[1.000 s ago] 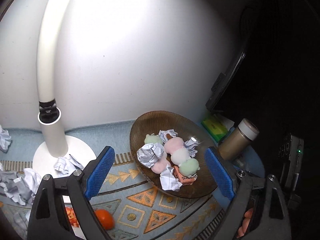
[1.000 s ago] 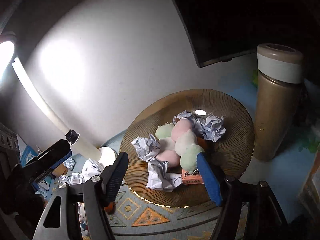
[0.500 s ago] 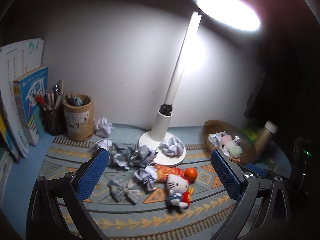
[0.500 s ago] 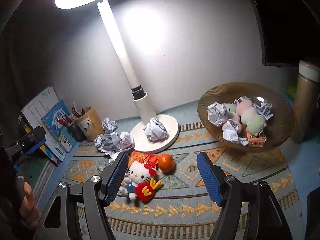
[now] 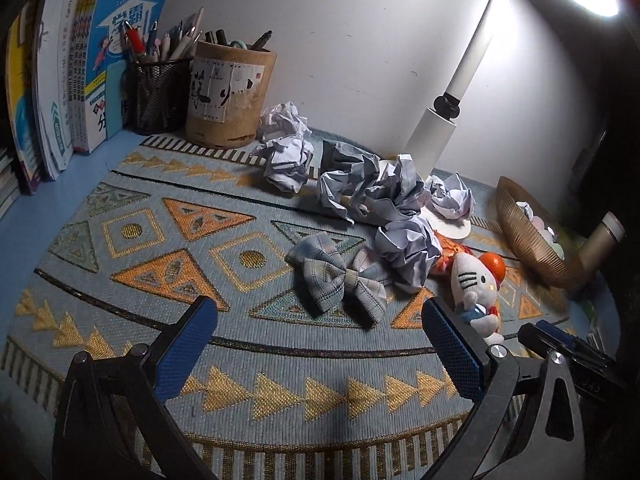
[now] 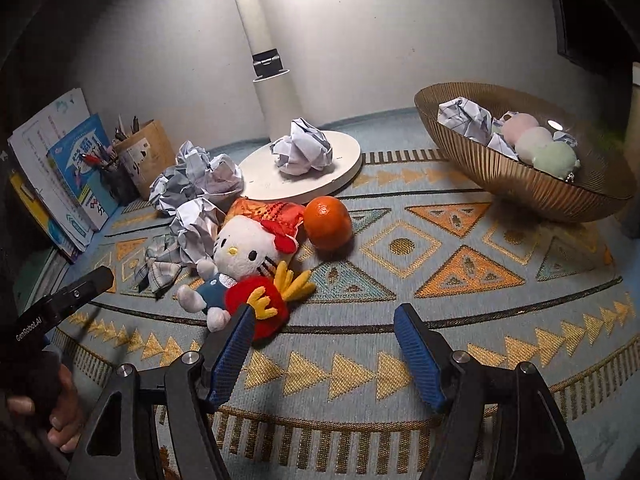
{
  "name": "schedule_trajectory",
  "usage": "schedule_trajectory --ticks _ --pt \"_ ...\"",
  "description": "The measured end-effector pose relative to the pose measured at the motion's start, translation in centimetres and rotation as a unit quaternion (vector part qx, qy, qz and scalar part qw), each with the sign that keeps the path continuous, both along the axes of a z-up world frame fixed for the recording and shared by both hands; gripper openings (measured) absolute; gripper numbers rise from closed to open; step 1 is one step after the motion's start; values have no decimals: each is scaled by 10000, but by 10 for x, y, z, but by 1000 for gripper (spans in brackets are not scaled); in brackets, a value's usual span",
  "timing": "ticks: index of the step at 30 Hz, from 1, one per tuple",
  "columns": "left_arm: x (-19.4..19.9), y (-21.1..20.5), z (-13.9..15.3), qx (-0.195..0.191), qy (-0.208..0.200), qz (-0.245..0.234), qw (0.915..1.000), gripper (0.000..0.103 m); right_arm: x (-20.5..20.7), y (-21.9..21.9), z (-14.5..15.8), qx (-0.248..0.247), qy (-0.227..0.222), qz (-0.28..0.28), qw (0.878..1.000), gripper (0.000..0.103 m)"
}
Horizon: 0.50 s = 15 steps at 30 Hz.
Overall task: Organize objects
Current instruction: 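Move both tools back toward the plaid bow and Hello Kitty plush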
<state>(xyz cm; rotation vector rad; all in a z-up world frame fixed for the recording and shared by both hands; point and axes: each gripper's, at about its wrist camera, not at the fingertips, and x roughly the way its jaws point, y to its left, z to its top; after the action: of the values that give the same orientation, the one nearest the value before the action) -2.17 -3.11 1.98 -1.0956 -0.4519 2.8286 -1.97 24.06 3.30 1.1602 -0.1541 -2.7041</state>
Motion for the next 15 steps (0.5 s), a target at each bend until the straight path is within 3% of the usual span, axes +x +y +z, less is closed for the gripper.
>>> schedule_trajectory --ticks 8,12,15 --pt "-1 4 -2 -230 -150 66 9996 102 -1 0 2 -48 3 39 10000 78" --pt "-7 9 -2 -389 -375 -34 9985 102 -14 -4 3 -535 -354 279 9976 78" --pt "-18 17 3 -612 -595 -264 9960 102 -27 -20 11 -436 -474 292 9975 78"
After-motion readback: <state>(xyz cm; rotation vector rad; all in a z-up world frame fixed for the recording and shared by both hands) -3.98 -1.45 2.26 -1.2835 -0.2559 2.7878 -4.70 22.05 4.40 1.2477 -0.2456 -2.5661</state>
